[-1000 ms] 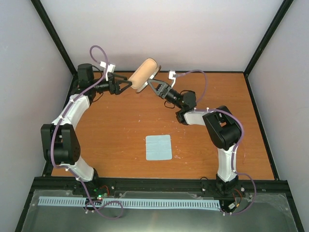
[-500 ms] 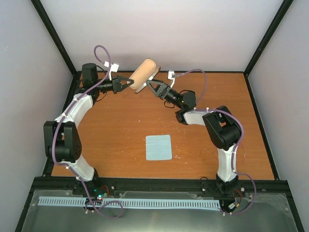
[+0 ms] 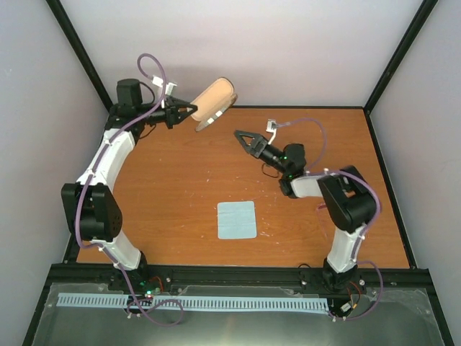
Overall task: Organize the sunglasses
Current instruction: Place the sunglasses case at the center of the board.
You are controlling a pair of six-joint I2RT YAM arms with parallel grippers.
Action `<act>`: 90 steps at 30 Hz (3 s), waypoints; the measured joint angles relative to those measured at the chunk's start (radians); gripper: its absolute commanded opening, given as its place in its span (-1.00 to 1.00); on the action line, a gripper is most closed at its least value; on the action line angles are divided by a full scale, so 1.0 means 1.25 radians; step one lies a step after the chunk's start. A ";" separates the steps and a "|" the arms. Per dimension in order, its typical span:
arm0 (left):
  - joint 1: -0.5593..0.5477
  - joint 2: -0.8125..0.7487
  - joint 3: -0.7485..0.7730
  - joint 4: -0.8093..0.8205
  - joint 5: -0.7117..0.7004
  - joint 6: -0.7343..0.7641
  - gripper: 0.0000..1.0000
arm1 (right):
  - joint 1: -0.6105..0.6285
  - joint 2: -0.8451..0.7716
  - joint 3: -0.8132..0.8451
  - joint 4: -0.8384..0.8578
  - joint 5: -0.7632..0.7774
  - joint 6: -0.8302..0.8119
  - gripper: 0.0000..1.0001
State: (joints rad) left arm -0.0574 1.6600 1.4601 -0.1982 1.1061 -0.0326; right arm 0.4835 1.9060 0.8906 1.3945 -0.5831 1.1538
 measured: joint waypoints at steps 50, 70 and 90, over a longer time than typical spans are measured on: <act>-0.305 0.118 -0.353 0.401 -0.683 0.610 -0.98 | -0.042 -0.582 0.051 -1.389 0.691 -0.569 1.00; -0.305 0.147 -0.378 0.388 -0.655 0.660 -0.76 | -0.042 -0.600 0.045 -1.395 0.692 -0.548 1.00; -0.305 0.147 -0.420 0.381 -0.648 0.657 -0.37 | -0.042 -0.606 0.038 -1.401 0.694 -0.534 1.00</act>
State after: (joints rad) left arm -0.4389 1.8435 0.9352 0.2783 0.2958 0.7883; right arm 0.4309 1.1484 0.9375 -0.3565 0.2840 0.4862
